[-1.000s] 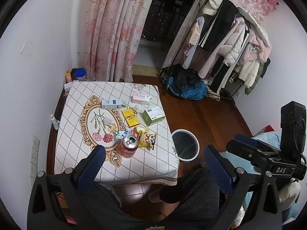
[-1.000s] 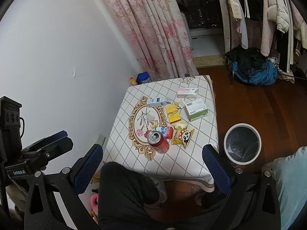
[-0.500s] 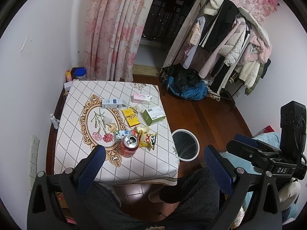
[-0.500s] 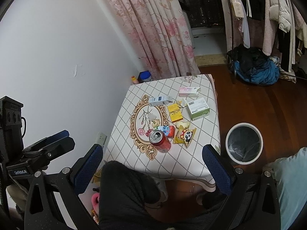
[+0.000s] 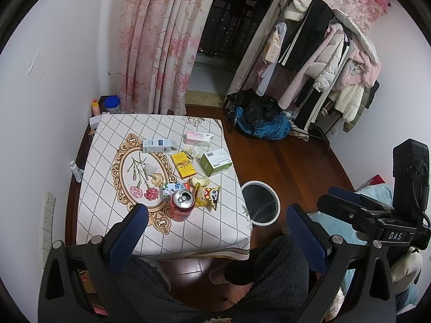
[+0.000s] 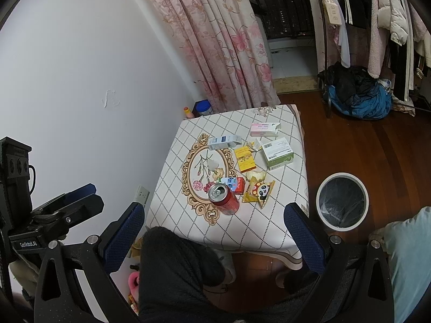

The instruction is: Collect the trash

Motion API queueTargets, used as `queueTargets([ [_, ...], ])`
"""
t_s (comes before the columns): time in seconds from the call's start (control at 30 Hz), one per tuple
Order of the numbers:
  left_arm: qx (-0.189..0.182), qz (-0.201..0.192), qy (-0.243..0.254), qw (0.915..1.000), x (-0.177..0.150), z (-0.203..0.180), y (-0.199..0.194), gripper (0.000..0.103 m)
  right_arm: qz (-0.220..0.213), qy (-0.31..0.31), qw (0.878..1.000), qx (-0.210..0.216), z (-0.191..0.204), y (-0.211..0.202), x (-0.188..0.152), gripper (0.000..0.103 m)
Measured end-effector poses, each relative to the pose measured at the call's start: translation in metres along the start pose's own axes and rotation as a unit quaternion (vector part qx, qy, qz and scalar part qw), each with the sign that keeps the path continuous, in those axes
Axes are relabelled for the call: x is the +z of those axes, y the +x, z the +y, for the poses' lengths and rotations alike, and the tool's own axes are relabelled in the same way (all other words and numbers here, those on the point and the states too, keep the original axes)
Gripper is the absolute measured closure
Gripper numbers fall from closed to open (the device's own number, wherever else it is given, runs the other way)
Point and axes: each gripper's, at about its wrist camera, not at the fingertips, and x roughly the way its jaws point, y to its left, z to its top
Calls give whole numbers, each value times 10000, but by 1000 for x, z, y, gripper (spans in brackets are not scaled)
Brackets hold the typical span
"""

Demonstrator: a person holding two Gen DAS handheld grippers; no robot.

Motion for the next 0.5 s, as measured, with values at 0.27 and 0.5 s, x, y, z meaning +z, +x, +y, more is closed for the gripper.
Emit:
queueTargets([
  [0.27,0,-1,5,10000,0,0,0,0,-3,3,10000,10,-1,-1,0,0],
  [0.5,1,3,5,10000,0,0,0,0,5,12,10000,8,-1,0,0,0],
])
